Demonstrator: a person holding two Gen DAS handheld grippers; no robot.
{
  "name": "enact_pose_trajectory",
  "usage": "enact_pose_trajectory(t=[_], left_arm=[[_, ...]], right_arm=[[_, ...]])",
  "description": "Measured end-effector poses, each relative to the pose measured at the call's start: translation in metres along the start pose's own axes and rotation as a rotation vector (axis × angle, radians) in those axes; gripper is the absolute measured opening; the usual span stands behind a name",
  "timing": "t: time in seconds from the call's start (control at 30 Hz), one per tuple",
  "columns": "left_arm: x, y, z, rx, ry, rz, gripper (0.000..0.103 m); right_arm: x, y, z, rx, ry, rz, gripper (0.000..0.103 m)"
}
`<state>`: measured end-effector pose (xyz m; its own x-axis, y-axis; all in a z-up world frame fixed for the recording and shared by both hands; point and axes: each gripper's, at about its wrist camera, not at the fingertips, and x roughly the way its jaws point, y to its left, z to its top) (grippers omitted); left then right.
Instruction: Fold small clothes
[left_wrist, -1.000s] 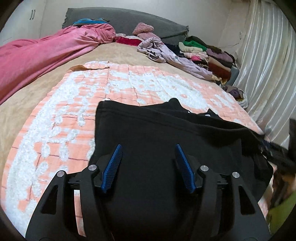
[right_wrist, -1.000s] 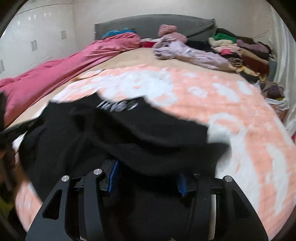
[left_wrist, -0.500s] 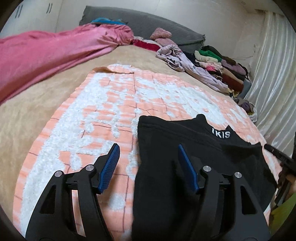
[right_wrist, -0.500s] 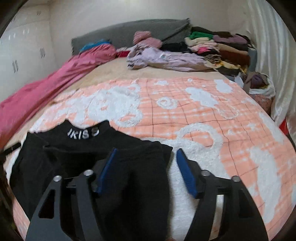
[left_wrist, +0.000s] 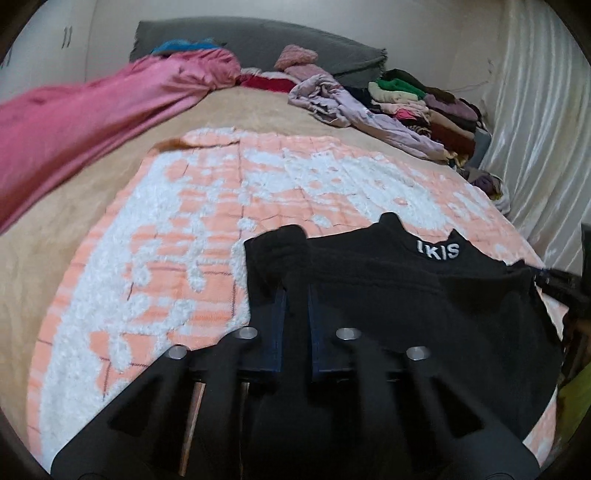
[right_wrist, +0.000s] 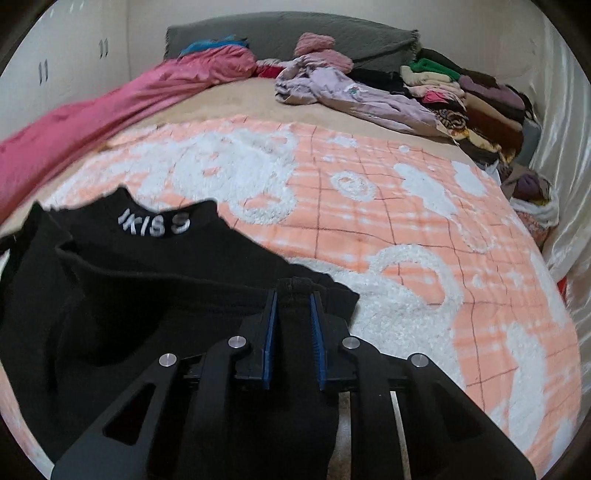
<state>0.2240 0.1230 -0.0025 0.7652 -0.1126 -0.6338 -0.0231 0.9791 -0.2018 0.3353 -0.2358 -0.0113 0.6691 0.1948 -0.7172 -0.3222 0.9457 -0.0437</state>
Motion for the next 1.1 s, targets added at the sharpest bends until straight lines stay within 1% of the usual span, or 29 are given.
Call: enact_pose_trajectory(t=[0.07,0.13,0.2,0.27,0.3,0.4,0.43,0.5,0.6,0.73,0.83,0.9,0.97,1.0,1.03,1.07,1.1], left_arm=[[-0.009,0.001,0.001,-0.001,-0.037,-0.013,0.003],[-0.020,0.008,0.006,-0.033,-0.076,-0.044,0.003],[-0.025,0.017,0.010,-0.074,-0.097,-0.058,0.003],[-0.021,0.024,0.014,-0.104,-0.095,-0.057,0.003],[-0.015,0.028,0.015,-0.117,-0.085,-0.046,0.003],[0.001,0.033,0.012,-0.144,-0.043,-0.037,0.003],[0.010,0.036,0.010,-0.157,-0.011,-0.029,0.003],[0.016,0.039,0.006,-0.168,0.015,-0.028,0.004],[0.015,0.038,0.005,-0.169,0.009,-0.029,0.006],[0.013,0.038,0.004,-0.165,0.005,-0.014,0.007],[0.009,0.037,0.005,-0.158,-0.008,-0.001,0.007],[0.002,0.036,0.007,-0.152,-0.035,0.020,0.006],[-0.009,0.035,0.012,-0.133,-0.082,0.053,0.002],[-0.012,0.035,0.014,-0.129,-0.101,0.065,0.002],[-0.014,0.037,0.015,-0.133,-0.107,0.070,0.002],[-0.011,0.040,0.015,-0.142,-0.096,0.069,0.002],[-0.006,0.043,0.012,-0.154,-0.074,0.075,0.002]], right_arm=[[-0.011,-0.012,0.003,0.073,-0.043,0.037,0.015],[-0.021,-0.026,0.007,0.154,-0.086,0.069,0.015],[-0.026,-0.040,0.011,0.217,-0.110,0.080,0.015],[-0.022,-0.054,0.013,0.281,-0.108,0.105,0.015],[-0.016,-0.058,0.012,0.297,-0.090,0.098,0.015],[0.007,-0.061,0.005,0.306,-0.020,0.061,0.015],[0.016,-0.060,0.000,0.305,0.007,0.050,0.015],[0.026,-0.059,-0.007,0.314,0.026,0.042,0.015],[0.026,-0.058,-0.009,0.308,0.022,0.032,0.015],[0.025,-0.049,-0.007,0.255,0.022,-0.014,0.015],[0.024,-0.047,-0.007,0.241,0.010,-0.032,0.015],[0.016,-0.045,-0.004,0.226,-0.025,-0.048,0.015],[0.003,-0.042,0.001,0.208,-0.079,-0.051,0.015],[0.000,-0.042,0.004,0.204,-0.093,-0.052,0.015],[-0.001,-0.042,0.007,0.200,-0.096,-0.051,0.015],[0.003,-0.043,0.008,0.198,-0.087,-0.054,0.015],[0.011,-0.044,0.007,0.198,-0.058,-0.058,0.015]])
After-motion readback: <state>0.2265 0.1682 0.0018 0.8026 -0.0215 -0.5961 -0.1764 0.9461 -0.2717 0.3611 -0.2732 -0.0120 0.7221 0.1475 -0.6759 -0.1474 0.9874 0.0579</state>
